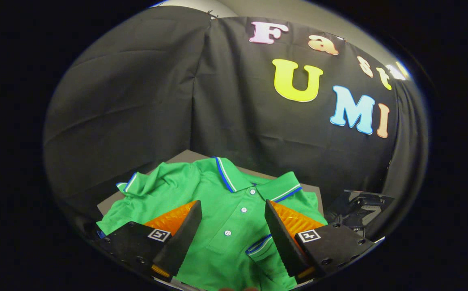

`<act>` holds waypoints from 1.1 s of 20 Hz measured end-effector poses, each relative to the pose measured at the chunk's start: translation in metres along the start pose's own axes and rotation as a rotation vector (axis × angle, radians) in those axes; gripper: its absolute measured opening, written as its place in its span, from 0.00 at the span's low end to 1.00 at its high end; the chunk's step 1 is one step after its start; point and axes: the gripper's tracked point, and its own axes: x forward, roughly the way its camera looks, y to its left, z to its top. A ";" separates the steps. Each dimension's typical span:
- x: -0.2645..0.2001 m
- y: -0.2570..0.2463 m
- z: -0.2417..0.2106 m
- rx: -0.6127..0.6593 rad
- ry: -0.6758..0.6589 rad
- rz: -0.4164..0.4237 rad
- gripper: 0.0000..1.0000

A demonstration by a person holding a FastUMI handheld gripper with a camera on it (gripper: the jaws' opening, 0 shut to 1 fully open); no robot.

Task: Put the clothes into the washing machine and then close the washing machine lid.

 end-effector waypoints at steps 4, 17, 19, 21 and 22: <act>0.011 0.003 -0.024 -0.027 0.077 -0.013 0.98; 0.011 0.006 -0.024 0.062 0.058 0.057 0.02; 0.014 0.008 -0.026 0.029 0.049 0.079 0.02; 0.011 0.008 -0.022 0.053 0.037 0.094 0.02; 0.008 0.007 -0.016 0.072 0.022 0.099 0.02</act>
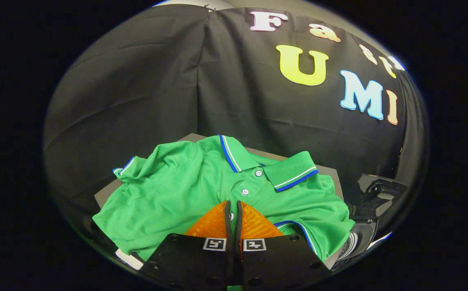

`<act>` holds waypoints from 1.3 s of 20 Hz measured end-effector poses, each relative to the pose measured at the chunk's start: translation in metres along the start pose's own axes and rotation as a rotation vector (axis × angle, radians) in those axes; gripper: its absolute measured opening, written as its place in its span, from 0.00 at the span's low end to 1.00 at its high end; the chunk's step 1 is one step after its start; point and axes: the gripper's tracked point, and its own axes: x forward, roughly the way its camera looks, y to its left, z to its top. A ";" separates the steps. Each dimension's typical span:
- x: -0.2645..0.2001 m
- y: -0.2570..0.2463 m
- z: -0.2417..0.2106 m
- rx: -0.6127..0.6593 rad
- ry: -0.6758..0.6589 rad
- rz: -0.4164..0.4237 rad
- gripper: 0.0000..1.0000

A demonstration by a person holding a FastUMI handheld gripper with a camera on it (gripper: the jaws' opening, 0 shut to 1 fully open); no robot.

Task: Put the clothes into the washing machine and then close the washing machine lid.

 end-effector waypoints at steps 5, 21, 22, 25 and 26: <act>-0.021 -0.001 0.036 0.043 -0.096 0.019 0.02; -0.156 -0.018 0.143 -0.051 -0.475 -0.034 0.01; -0.164 -0.026 0.146 -0.047 -0.487 -0.045 0.01; -0.185 -0.054 0.150 -0.038 -0.511 -0.085 0.01; -0.190 -0.064 0.149 -0.029 -0.513 -0.098 0.01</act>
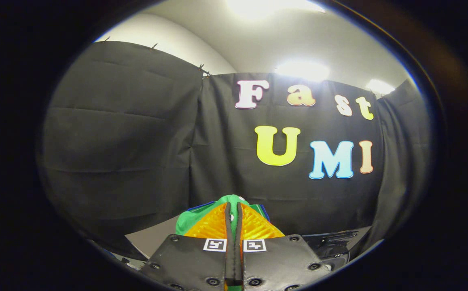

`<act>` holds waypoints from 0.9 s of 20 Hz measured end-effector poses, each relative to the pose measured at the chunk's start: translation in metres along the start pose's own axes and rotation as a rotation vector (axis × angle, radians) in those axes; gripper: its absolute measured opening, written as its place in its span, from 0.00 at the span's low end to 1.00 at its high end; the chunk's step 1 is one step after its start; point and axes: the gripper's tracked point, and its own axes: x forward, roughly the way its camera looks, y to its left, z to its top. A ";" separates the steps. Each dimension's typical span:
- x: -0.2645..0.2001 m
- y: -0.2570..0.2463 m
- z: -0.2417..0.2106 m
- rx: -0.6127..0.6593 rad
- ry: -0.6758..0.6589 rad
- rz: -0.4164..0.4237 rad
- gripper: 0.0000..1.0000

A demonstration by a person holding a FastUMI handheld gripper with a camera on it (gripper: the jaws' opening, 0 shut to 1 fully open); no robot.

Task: Put the clothes into the washing machine and then close the washing machine lid.

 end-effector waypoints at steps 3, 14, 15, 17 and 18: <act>-0.012 -0.035 0.004 0.007 -0.009 -0.050 0.01; -0.046 -0.169 -0.011 0.070 -0.026 -0.210 0.01; -0.048 -0.182 -0.016 0.075 -0.026 -0.228 0.01; -0.051 -0.204 -0.026 0.093 -0.022 -0.253 0.01; -0.053 -0.216 -0.032 0.099 -0.018 -0.268 0.01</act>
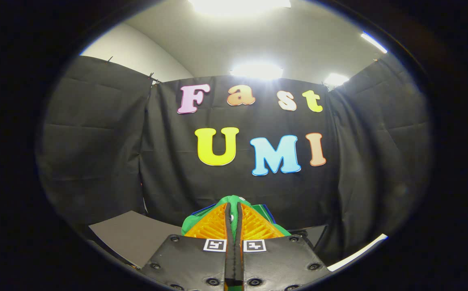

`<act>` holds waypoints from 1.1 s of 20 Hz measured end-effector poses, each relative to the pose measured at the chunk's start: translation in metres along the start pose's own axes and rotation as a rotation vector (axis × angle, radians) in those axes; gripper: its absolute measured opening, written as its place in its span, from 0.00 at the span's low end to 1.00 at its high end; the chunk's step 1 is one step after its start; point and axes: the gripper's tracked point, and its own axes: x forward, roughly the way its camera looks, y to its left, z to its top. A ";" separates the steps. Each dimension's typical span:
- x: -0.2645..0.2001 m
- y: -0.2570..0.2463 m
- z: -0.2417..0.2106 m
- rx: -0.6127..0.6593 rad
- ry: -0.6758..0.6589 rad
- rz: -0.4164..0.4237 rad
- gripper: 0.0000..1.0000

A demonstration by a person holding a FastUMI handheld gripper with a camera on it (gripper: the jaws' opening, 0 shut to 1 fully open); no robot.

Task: Put the clothes into the washing machine and then close the washing machine lid.

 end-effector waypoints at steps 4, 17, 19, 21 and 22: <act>0.005 -0.042 -0.020 0.030 0.020 -0.047 0.01; 0.024 -0.127 -0.105 0.067 0.098 -0.142 0.01; 0.027 -0.133 -0.125 0.070 0.124 -0.148 0.01; 0.032 -0.138 -0.147 0.075 0.154 -0.148 0.01; 0.034 -0.139 -0.158 0.082 0.172 -0.144 0.01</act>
